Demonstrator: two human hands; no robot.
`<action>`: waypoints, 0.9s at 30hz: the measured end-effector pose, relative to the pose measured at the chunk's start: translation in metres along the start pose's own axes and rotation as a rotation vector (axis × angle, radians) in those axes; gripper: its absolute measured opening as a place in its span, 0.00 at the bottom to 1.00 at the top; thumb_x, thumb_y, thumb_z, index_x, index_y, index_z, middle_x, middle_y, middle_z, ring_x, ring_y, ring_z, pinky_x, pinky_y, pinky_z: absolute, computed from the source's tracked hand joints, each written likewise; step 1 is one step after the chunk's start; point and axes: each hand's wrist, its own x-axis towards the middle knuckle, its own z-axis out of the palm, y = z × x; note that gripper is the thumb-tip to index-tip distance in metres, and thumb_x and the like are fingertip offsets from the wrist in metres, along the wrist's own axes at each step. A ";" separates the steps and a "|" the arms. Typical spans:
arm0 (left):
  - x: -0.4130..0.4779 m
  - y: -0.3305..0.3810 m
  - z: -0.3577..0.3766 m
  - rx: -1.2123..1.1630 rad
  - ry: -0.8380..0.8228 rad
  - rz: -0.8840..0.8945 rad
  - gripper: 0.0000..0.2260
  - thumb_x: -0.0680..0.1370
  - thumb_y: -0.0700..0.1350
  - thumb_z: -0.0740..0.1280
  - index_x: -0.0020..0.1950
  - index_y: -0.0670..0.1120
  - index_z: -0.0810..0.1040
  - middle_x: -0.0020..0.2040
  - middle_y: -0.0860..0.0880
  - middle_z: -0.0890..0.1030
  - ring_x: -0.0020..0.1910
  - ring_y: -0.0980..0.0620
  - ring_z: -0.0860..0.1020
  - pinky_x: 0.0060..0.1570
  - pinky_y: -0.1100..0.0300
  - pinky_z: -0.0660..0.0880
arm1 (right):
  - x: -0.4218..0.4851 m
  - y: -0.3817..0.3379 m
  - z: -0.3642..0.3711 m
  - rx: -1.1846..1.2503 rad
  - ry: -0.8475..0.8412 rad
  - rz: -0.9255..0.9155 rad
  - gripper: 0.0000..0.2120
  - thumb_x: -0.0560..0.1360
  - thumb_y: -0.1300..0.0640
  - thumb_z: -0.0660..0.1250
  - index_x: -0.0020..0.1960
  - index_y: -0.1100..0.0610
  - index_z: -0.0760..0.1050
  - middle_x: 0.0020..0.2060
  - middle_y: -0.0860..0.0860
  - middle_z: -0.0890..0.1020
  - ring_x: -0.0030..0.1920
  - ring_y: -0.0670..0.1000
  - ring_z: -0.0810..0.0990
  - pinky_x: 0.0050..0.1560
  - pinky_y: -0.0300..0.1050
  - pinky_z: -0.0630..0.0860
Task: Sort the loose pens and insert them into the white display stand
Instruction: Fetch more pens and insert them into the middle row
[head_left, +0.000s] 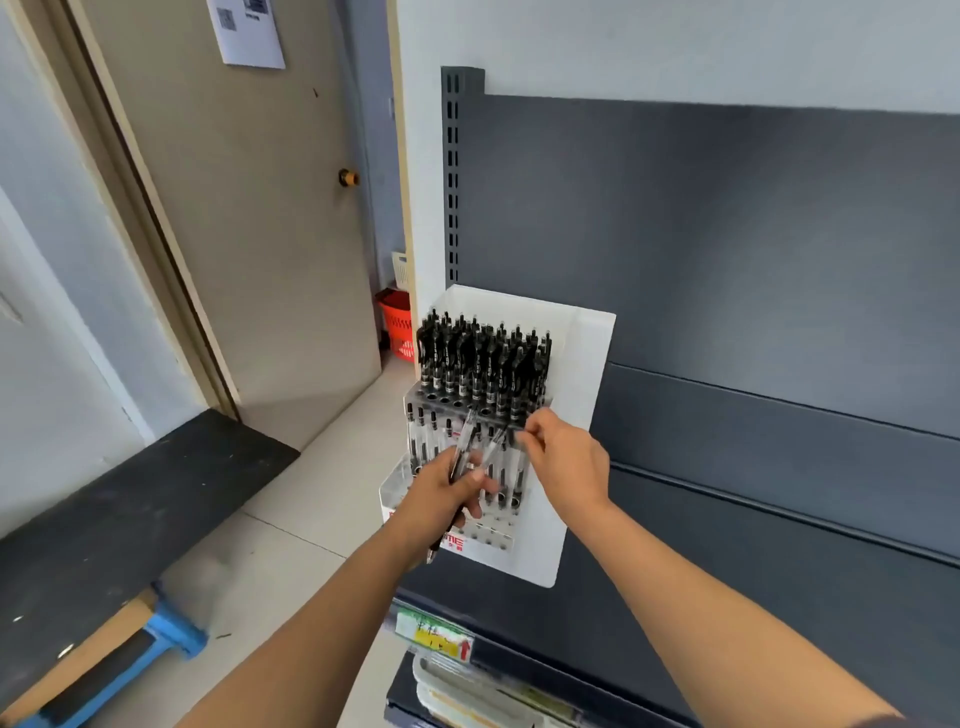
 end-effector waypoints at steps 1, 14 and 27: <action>0.005 -0.001 -0.006 0.017 -0.035 0.001 0.05 0.80 0.42 0.61 0.55 0.43 0.71 0.43 0.49 0.84 0.30 0.56 0.75 0.29 0.63 0.70 | 0.000 -0.005 0.002 -0.037 0.018 0.031 0.09 0.79 0.47 0.60 0.45 0.51 0.71 0.34 0.47 0.80 0.36 0.51 0.78 0.34 0.43 0.69; 0.024 -0.008 -0.027 -0.051 -0.153 0.001 0.02 0.79 0.43 0.63 0.47 0.47 0.74 0.38 0.48 0.76 0.33 0.54 0.76 0.31 0.61 0.76 | -0.008 -0.047 -0.013 0.390 0.065 0.261 0.13 0.79 0.51 0.61 0.45 0.58 0.78 0.34 0.50 0.79 0.37 0.51 0.78 0.39 0.47 0.77; 0.023 0.009 -0.004 0.085 -0.126 0.146 0.06 0.80 0.42 0.61 0.48 0.51 0.75 0.42 0.52 0.76 0.44 0.52 0.76 0.48 0.57 0.73 | -0.006 -0.031 -0.040 0.555 0.102 0.272 0.06 0.77 0.60 0.64 0.43 0.52 0.77 0.35 0.49 0.80 0.34 0.45 0.80 0.29 0.33 0.75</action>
